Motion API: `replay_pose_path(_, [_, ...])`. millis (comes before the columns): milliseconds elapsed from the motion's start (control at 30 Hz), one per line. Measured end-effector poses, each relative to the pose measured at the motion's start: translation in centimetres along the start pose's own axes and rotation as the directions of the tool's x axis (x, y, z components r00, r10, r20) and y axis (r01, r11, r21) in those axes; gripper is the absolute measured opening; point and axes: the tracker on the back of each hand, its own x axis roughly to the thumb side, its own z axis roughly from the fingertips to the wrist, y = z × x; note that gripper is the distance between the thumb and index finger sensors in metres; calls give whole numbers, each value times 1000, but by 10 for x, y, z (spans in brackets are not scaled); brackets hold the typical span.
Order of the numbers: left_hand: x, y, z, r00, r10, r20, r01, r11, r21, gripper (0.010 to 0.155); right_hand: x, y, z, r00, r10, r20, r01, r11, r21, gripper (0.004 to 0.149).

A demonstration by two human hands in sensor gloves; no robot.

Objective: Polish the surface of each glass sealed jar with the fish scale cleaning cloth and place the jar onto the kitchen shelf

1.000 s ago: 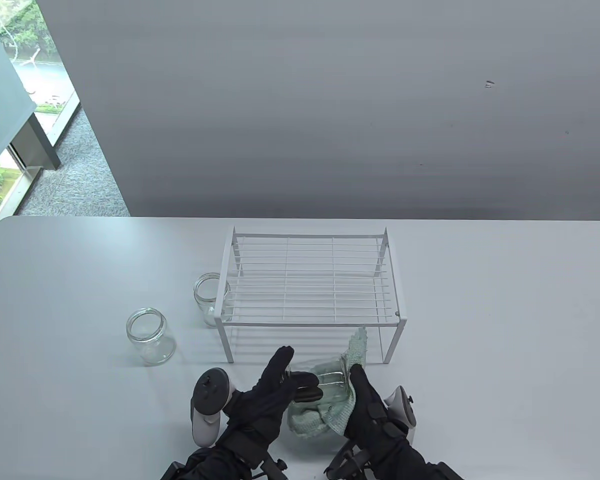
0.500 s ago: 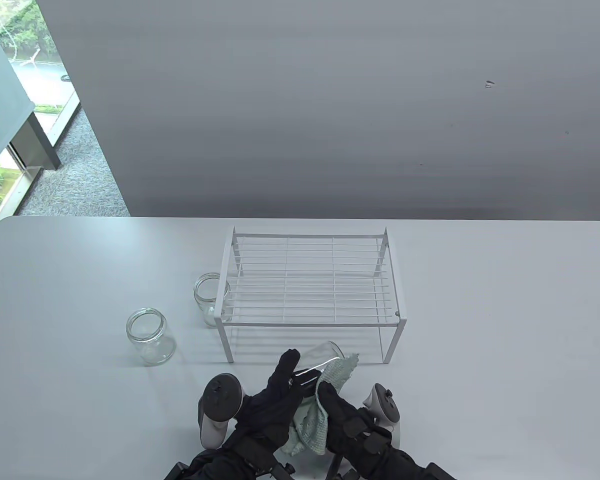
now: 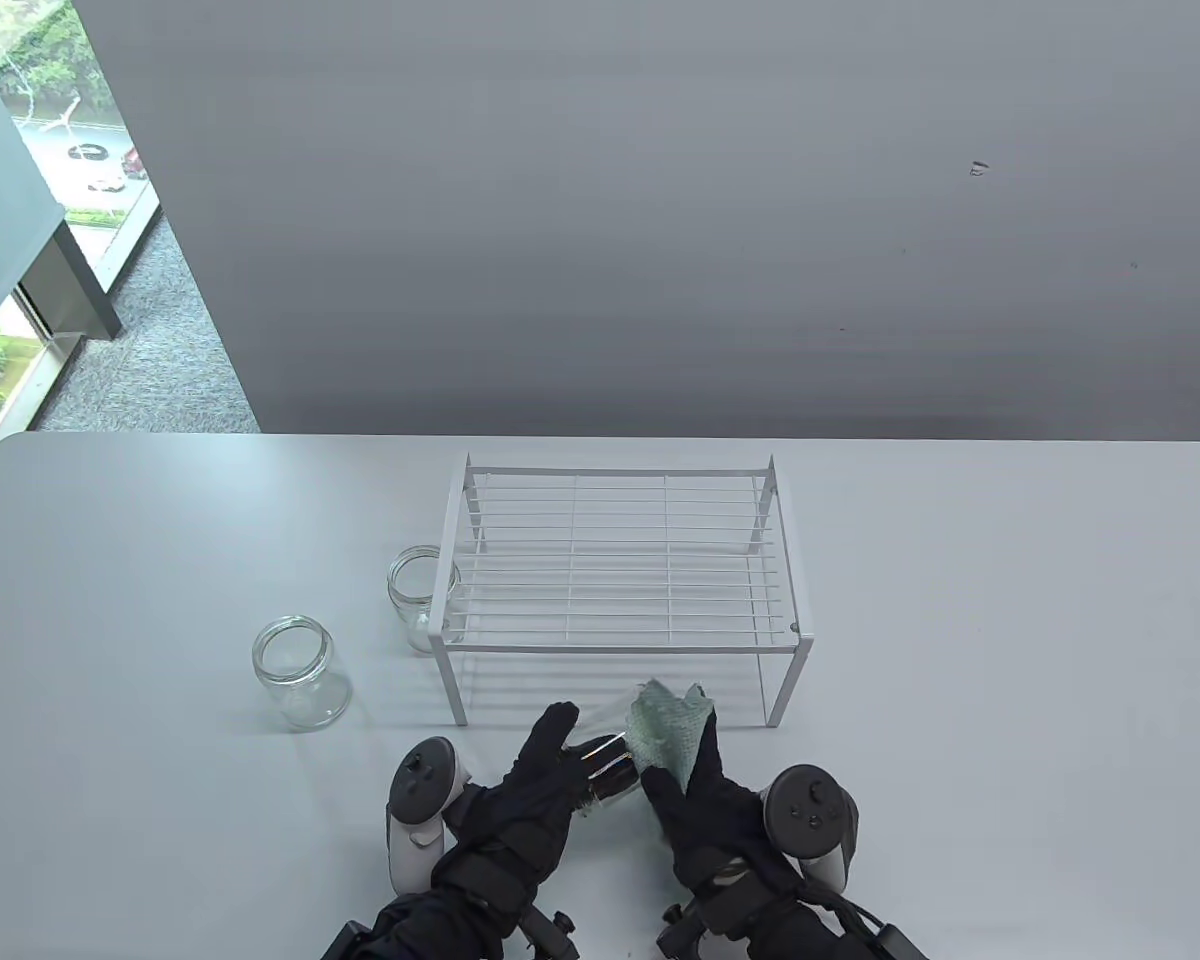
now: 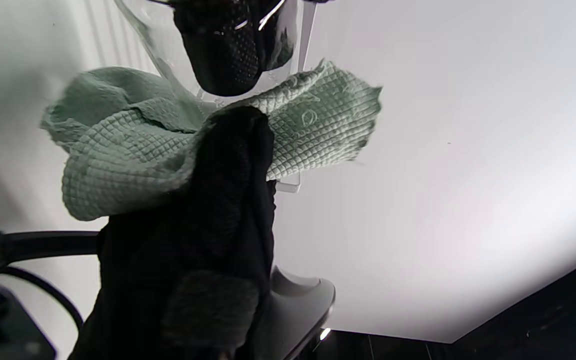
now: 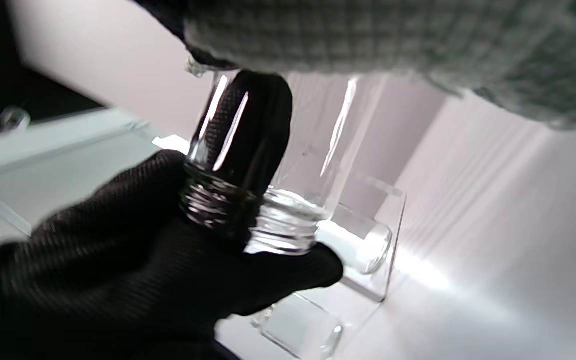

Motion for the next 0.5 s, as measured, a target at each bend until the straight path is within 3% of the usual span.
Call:
replay_pose_path(167, [-2,2,0,1000,15,-23,-14,1000,14,65,22,7,-5,891,384,242,-414,906,86,68])
replay_pose_path(367, [-1,-4,-1,996,-80,-26,80,997,-2,65,36,19,-3,767,508,391,-593,795,130,67])
replay_pose_path(433, [1,-7,-1,990,-142,0,142,990,-27,65,42,23,-3,677,570,466,-675,733,85,68])
replay_pose_path(500, [5,-10,-2,975,-219,35,220,974,-59,65,45,23,-2,647,595,476,-692,721,40,70])
